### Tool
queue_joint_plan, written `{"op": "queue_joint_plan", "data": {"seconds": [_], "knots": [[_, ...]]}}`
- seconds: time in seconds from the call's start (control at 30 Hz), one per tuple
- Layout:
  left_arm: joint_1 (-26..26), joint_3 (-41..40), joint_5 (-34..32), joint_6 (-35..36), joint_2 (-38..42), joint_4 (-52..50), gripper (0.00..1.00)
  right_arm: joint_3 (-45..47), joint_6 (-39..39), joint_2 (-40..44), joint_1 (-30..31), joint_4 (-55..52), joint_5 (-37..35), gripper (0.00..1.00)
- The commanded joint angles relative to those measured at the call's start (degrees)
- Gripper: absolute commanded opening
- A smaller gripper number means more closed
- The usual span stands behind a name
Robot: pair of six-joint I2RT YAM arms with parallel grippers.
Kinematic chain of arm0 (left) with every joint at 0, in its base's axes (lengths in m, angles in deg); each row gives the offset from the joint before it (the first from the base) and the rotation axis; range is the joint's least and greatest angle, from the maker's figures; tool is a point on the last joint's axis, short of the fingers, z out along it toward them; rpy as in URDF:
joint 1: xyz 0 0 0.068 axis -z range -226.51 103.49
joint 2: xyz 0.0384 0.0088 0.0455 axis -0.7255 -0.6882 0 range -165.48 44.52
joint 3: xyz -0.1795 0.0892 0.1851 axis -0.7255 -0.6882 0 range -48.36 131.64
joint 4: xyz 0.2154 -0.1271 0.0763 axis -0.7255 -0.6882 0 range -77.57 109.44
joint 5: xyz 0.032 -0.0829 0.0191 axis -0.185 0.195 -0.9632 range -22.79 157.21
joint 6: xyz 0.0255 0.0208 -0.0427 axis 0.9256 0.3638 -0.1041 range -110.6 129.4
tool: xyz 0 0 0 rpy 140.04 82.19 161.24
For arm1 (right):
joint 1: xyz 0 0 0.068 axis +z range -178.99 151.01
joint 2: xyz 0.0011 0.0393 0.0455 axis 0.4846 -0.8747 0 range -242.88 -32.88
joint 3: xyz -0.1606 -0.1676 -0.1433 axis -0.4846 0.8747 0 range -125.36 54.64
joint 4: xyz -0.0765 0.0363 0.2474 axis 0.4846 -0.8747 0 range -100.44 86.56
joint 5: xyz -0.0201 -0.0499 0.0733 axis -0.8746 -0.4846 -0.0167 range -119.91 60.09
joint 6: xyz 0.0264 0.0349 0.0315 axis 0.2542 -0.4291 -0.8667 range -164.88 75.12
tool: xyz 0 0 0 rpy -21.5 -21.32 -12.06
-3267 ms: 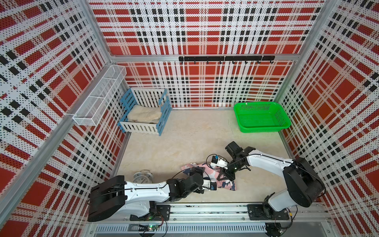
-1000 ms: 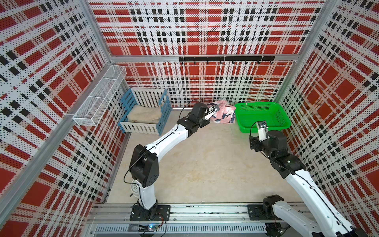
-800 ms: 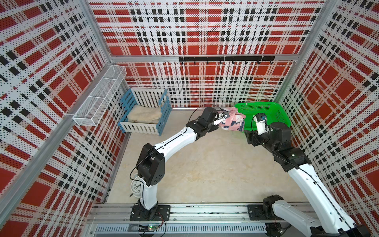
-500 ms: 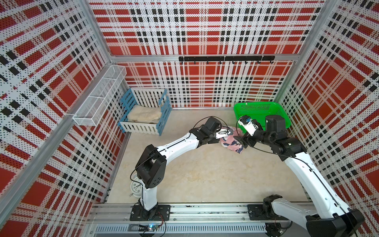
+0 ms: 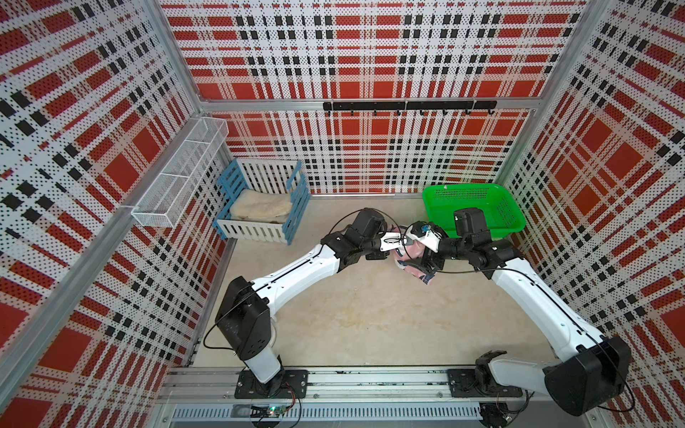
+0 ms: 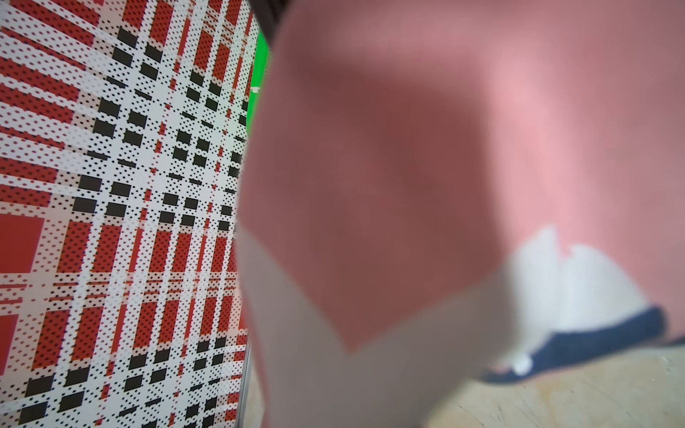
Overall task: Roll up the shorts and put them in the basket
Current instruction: Place the shorts in the bin.
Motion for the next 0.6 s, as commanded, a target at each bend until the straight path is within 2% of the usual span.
{"op": "queue_joint_plan", "data": {"seconds": [0.0, 0.03, 0.07, 0.1, 0.2, 0.23, 0.3, 0.43, 0.5, 0.57], "knots": [[0.2, -1.4, 4.9, -0.7, 3.1, 2.0, 0.0, 0.4, -1.6, -2.0, 0.6, 4.4, -2.0, 0.88], [0.2, -1.9, 5.7, -0.6, 3.7, 1.9, 0.0, 0.0, -1.5, -2.7, 0.6, 4.3, -2.4, 0.79], [0.1, -2.5, 6.4, -0.4, 4.1, 2.0, 0.0, -0.5, -1.3, -3.1, 0.7, 3.8, -2.3, 0.74], [0.2, -3.0, 6.6, -0.3, 4.5, 1.9, 0.0, -0.9, -1.2, -3.4, 0.6, 3.6, -1.9, 0.64], [0.4, -4.0, 5.2, -0.1, 4.7, 1.9, 0.0, -2.2, -0.6, -3.8, 0.6, 2.5, -0.7, 0.12], [0.3, -4.4, 4.3, -0.2, 4.9, 2.0, 0.0, -2.4, -0.2, -3.8, 0.7, 2.0, -0.7, 0.0], [0.1, -5.4, 3.5, -0.3, 5.4, 2.2, 0.01, -2.5, 0.6, -3.7, 0.7, 1.2, -1.2, 0.0], [-1.5, -9.7, 2.9, -1.5, 8.5, 6.6, 0.46, -2.4, 1.7, -3.6, 0.5, 0.0, -2.6, 0.0], [-2.7, -11.8, 2.8, -2.5, 10.7, 9.2, 0.81, -3.0, 0.8, -3.8, -0.7, 0.7, -3.5, 0.0], [-4.2, -13.3, 2.7, -3.9, 12.8, 11.3, 0.85, -4.4, -1.4, -4.5, -3.1, 1.8, -5.1, 0.0]]}}
